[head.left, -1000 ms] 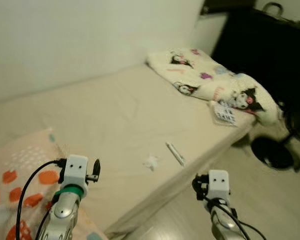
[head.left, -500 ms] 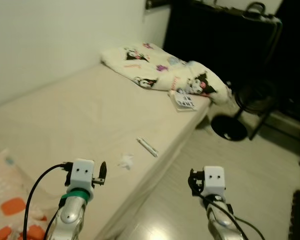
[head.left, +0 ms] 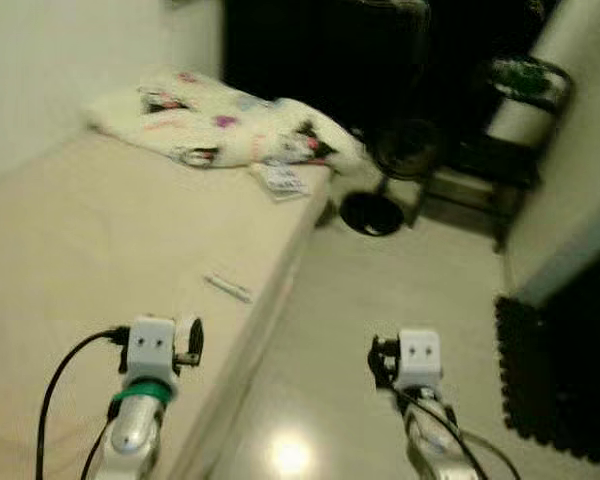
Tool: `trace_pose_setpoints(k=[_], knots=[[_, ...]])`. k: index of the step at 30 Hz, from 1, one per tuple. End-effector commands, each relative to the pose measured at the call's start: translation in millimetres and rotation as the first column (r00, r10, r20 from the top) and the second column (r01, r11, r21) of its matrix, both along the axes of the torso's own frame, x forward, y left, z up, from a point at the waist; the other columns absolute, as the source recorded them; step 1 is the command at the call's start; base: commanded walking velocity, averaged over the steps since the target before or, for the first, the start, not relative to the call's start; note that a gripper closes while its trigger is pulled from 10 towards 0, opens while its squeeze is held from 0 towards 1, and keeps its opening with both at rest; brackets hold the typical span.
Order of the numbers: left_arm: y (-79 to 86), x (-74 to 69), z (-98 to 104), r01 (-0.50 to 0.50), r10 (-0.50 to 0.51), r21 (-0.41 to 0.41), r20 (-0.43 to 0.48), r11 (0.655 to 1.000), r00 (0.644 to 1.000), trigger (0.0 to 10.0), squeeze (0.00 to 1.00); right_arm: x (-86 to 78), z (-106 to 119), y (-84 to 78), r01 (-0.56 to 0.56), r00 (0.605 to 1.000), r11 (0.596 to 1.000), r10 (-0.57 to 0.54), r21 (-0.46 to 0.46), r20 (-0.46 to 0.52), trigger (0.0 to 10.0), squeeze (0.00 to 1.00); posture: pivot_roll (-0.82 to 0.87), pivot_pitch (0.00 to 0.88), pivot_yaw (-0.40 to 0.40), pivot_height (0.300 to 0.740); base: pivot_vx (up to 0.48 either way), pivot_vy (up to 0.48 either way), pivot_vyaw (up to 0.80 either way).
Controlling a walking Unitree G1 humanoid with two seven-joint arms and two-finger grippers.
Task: Clean up the room
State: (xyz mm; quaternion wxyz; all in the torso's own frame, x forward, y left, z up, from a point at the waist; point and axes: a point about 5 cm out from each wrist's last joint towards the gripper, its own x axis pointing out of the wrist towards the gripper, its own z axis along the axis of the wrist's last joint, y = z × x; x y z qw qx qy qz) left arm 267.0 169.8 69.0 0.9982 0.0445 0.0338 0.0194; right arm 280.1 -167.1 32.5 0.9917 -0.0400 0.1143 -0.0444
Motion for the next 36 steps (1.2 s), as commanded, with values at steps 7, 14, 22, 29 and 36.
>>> trace_pose_setpoints(k=[7, 14, 22, 29, 36], knots=[[5.9, -9.0, -5.2, -0.017, 0.017, 0.000, -0.018, 1.000, 1.000, 10.0, 0.00, -1.2, -6.1, -1.6, 0.006, 0.999, 1.000, -0.006, 0.002, -0.037, 10.0, 0.00, 0.09, 0.000, -0.013, 0.740, 0.000, 0.000, -0.80], [4.2, -10.9, -5.8, -0.010, 0.010, 0.000, -0.023, 1.000, 1.000, 10.0, 0.00, -3.0, -8.9, -2.1, 0.017, 0.999, 1.000, -0.017, 0.003, -0.050, 10.0, 0.00, 0.09, 0.000, -0.011, 0.740, 0.000, 0.000, -0.80], [-1.1, -13.5, -9.5, -0.006, 0.006, 0.000, -0.031, 1.000, 0.999, 10.0, 0.00, -12.2, -17.4, -4.8, 0.022, 0.997, 1.000, -0.023, -0.009, -0.080, 10.0, 0.00, 0.09, 0.000, -0.013, 0.740, 0.000, 0.000, -0.80], [0.3, -13.1, -8.7, -0.009, 0.009, 0.003, -0.030, 1.000, 1.000, 10.0, 0.00, -11.0, -16.6, -4.9, 0.027, 0.997, 1.000, -0.028, -0.011, -0.076, 10.0, 0.00, 0.09, 0.000, -0.004, 0.740, 0.000, 0.000, -0.80], [0.6, -11.3, -6.1, -0.003, 0.003, 0.004, -0.021, 1.000, 1.000, 10.0, 0.00, -8.5, -13.8, -1.4, 0.016, 0.998, 1.000, -0.016, -0.015, -0.061, 10.0, 0.00, 0.09, 0.000, 0.001, 0.740, 0.000, 0.000, -0.80]])
